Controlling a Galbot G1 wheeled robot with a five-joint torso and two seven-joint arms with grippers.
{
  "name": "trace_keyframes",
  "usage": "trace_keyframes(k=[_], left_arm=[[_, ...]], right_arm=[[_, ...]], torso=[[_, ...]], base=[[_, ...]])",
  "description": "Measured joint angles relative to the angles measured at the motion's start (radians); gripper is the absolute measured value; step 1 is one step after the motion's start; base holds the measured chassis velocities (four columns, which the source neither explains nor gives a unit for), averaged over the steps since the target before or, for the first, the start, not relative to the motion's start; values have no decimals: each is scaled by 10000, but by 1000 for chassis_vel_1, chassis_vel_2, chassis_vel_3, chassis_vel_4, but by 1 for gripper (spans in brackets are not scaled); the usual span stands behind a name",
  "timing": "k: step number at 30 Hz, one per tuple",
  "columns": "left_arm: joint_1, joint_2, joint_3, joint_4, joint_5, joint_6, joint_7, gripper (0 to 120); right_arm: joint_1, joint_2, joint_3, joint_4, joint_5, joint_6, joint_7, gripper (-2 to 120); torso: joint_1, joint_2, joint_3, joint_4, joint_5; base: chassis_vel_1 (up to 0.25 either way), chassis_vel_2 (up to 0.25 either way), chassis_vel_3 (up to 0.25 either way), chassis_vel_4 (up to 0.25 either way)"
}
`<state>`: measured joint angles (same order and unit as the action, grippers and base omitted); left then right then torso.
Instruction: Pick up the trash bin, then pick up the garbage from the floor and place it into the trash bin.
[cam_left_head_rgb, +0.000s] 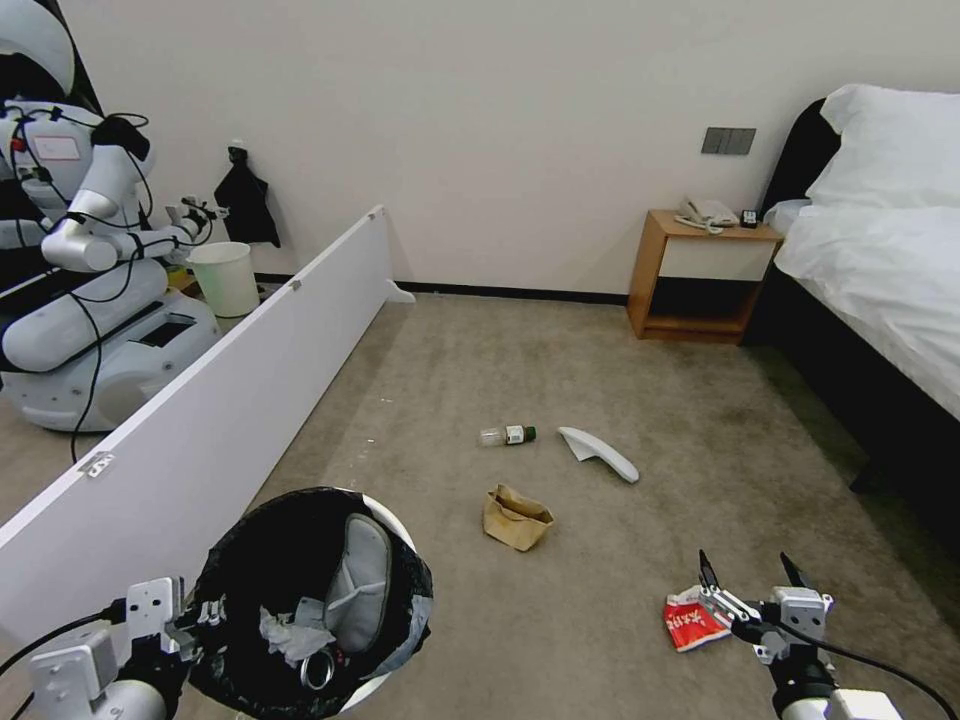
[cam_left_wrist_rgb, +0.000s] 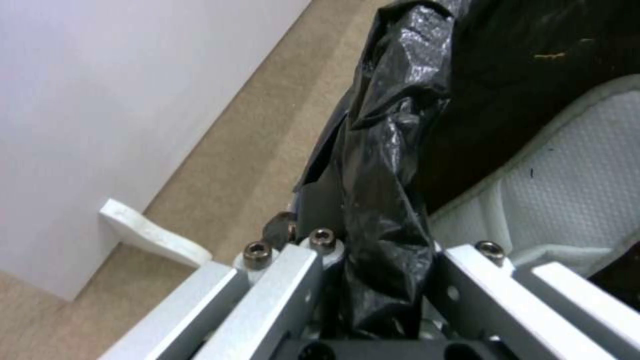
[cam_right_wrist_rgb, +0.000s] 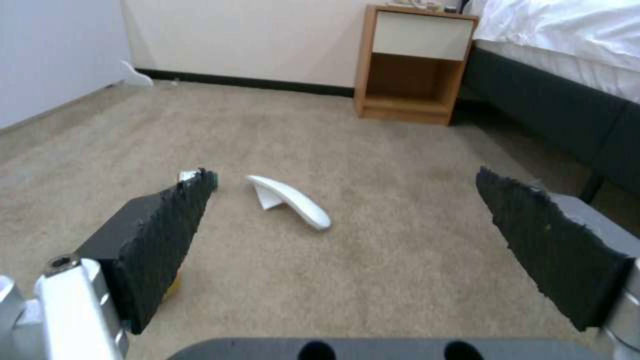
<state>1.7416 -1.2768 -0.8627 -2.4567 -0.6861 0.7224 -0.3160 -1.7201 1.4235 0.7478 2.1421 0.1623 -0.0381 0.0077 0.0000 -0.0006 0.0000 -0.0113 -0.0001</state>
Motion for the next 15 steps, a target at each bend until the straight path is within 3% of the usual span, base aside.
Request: trace_keyframes(k=[15], left_arm=[[-46,24,3,24,-13,24,-2,3]], right_arm=[[174,-84,53,-140,51,-95,306,100]], torso=[[0,0,1,1,0]], base=[[-67,75,77,-69]])
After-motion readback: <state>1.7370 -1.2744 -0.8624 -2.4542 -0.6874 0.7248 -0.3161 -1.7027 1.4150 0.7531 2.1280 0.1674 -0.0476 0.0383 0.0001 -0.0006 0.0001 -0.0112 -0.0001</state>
